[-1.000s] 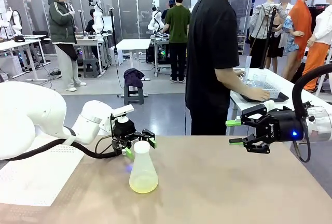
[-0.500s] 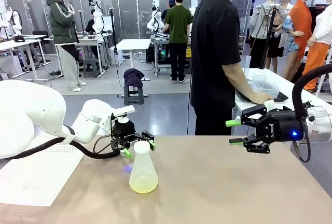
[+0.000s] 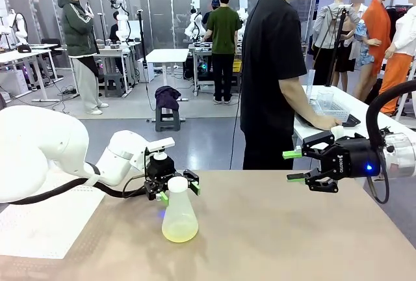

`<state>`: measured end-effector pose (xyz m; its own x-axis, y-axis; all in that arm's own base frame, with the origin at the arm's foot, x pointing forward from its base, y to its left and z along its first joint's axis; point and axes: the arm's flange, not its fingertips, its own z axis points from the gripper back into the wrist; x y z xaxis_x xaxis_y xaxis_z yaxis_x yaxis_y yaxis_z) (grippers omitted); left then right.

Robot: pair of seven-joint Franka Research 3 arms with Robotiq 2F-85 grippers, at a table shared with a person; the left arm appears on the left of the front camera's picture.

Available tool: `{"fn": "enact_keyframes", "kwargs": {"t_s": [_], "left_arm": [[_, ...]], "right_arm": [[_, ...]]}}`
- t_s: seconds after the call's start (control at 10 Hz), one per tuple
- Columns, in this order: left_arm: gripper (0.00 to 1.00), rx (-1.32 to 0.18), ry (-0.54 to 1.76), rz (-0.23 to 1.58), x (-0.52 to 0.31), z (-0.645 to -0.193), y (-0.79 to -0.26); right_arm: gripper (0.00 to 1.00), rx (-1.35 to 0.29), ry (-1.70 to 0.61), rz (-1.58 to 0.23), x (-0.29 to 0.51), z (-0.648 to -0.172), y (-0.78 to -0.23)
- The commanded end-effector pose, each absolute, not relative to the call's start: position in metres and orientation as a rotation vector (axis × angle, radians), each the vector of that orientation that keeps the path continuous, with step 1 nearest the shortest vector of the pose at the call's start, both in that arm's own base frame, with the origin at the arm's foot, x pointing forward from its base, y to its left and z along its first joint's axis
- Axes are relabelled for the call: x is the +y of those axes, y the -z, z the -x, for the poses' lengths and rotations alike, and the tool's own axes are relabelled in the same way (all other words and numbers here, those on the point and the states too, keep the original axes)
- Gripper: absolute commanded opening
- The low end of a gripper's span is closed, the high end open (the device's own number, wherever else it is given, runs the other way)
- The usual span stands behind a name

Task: Prepare the solutions needed for the experiment.
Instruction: When the human places the Big flask in the center of the table, pick up the Big flask and place it in the left Organizing basket.

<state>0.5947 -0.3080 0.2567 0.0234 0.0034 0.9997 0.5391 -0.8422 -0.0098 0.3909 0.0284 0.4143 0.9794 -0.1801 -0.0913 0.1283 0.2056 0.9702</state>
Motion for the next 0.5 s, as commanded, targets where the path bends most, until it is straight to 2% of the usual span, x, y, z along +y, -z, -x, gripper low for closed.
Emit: {"fn": "enact_keyframes", "kwargs": {"t_s": [0.0, 0.2, 0.3, 0.4], "left_arm": [[1.00, -0.505, 1.855, 1.968, -0.3090, -0.5977, -0.2552], [1.00, -0.508, 1.851, 1.979, -0.3044, -0.5974, -0.2544], [0.81, -0.530, 1.838, 1.971, -0.3024, -0.5977, -0.2538], [0.81, -0.534, 1.830, 1.971, -0.3019, -0.5977, -0.2536]], "right_arm": [[0.59, -0.047, 0.214, -1.353, 0.0284, -0.3913, -0.4151], [0.59, -0.047, 0.214, -1.353, 0.0284, -0.3913, -0.4151], [0.59, -0.047, 0.214, -1.353, 0.0284, -0.3913, -0.4151], [0.59, -0.047, 0.214, -1.353, 0.0284, -0.3913, -0.4151]]}}
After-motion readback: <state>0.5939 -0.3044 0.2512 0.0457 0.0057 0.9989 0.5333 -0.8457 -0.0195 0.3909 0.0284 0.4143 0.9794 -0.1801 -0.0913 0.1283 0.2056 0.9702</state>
